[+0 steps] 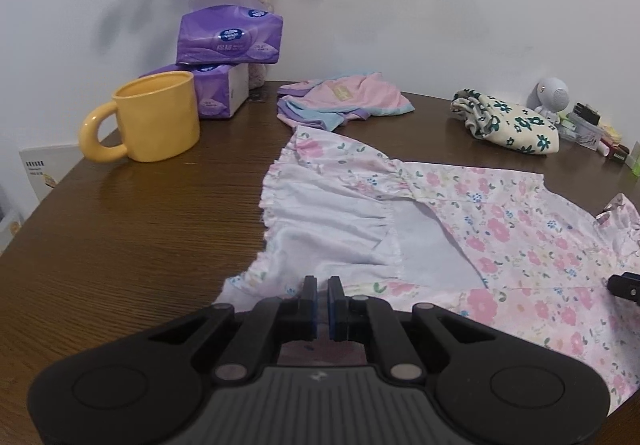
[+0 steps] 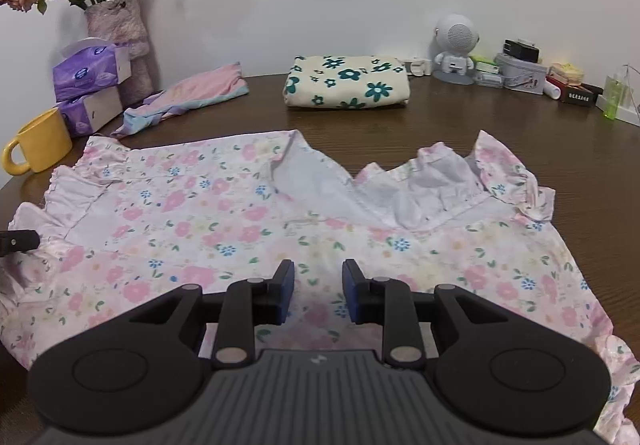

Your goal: Fold clothes

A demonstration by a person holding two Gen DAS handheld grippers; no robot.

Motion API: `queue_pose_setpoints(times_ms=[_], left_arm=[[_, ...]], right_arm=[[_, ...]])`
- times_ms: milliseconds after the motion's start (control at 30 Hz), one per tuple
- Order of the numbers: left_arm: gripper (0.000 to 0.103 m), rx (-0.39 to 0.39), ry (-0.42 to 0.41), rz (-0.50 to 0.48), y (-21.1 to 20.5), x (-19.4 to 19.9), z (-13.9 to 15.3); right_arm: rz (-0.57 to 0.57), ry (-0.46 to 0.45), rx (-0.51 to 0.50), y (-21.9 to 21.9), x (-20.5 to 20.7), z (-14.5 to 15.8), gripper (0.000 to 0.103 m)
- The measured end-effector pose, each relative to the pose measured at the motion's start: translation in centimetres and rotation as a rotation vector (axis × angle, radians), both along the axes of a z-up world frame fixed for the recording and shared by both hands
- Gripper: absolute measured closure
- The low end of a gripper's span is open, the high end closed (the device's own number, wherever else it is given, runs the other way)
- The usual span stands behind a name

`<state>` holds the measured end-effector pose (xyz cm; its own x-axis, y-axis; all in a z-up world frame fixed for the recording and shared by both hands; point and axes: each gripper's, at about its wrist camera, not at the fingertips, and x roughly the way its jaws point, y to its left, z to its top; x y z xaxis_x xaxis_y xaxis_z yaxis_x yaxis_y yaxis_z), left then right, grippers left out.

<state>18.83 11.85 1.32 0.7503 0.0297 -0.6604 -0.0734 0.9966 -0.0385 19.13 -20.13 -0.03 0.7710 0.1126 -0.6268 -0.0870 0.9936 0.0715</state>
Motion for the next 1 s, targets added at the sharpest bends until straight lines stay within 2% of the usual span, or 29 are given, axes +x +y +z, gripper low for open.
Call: queue_pose_setpoints(times_ms=[333, 467, 533, 633, 833, 1000], left_arm=[[0.096, 0.046, -0.005, 0.028, -0.2, -0.5, 0.1], [0.091, -0.021, -0.074, 0.022, 0.1, -1.3, 1.4], [0.086, -0.018, -0.131, -0.001, -0.3, -2.1, 2.1], [0.085, 0.006, -0.154, -0.043, -1.5, -2.4, 2.3], [0.085, -0.023, -0.083, -0.144, -3.3, -1.5, 0.8], [0.085, 0.013, -0.062, -0.159, -4.3, -1.5, -0.1]], right_arm=[[-0.052, -0.005, -0.028, -0.9, 0.0, -0.1, 0.078], [-0.026, -0.034, 0.06, -1.3, -0.5, 0.6, 0.077], [0.015, -0.077, 0.074, -0.6, -1.2, 1.2, 0.077], [0.082, -0.102, 0.072, 1.4, -1.9, 1.4, 0.077], [0.198, -0.078, 0.026, 5.7, -2.1, 0.9, 0.077], [0.19, -0.066, 0.007, 6.7, -1.9, 0.7, 0.077]])
